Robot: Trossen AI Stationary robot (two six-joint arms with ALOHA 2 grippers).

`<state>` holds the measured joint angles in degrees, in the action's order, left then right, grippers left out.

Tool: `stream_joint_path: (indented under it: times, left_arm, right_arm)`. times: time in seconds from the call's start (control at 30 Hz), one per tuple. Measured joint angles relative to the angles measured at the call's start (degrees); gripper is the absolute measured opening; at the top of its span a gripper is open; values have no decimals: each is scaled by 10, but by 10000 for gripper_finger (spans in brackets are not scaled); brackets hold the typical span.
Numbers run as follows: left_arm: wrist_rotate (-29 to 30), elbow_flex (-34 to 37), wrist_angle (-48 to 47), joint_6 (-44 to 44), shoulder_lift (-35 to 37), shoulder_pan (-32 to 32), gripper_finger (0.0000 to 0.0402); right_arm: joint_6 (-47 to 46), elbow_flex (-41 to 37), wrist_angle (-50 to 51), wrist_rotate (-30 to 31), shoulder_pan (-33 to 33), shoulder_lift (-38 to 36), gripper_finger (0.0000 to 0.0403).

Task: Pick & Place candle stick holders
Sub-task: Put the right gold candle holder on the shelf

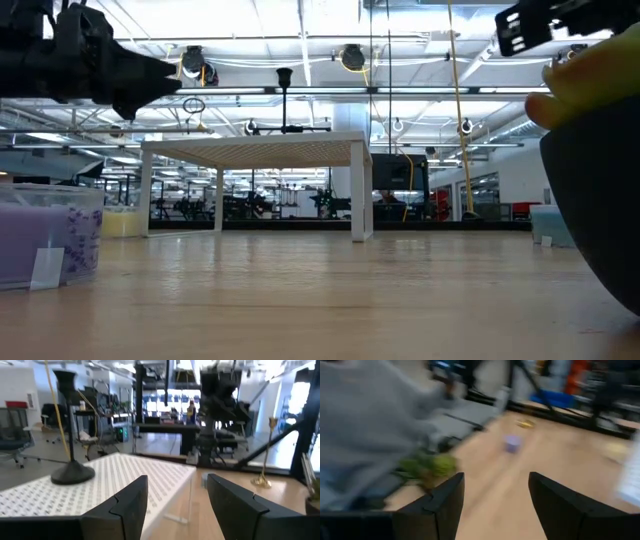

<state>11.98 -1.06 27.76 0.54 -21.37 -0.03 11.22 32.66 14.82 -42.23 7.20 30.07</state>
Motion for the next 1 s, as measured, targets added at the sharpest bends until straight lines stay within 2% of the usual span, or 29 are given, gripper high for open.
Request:
stream_joint_path:
  times: [0.17,0.23,0.47,0.63,0.77,0.87,1.0]
  left_arm:
    - [1,0,29,-2,0,0,212]
    - [1,0,30,-3,0,0,212]
    - [1,0,29,0,0,0,212]
    - [1,0,29,0,0,0,212]
    - [1,0,29,0,0,0,212]
    - [1,0,29,0,0,0,212]
    - [1,0,29,0,0,0,212]
  right_arm:
    - [13,-63,-44,-221,0,-14,217]
    - [19,-84,-54,-275,0,-15,217]
    - [1,-156,-190,-287,-3,-15,217]
    - [8,-223,-291,-341,-5,-15,217]
    - [-13,-252,-337,-403,-5,-15,217]
    - [-31,-261,-341,-419,-5,-15,217]
    - [-7,-269,-344,-420,-22,-15,217]
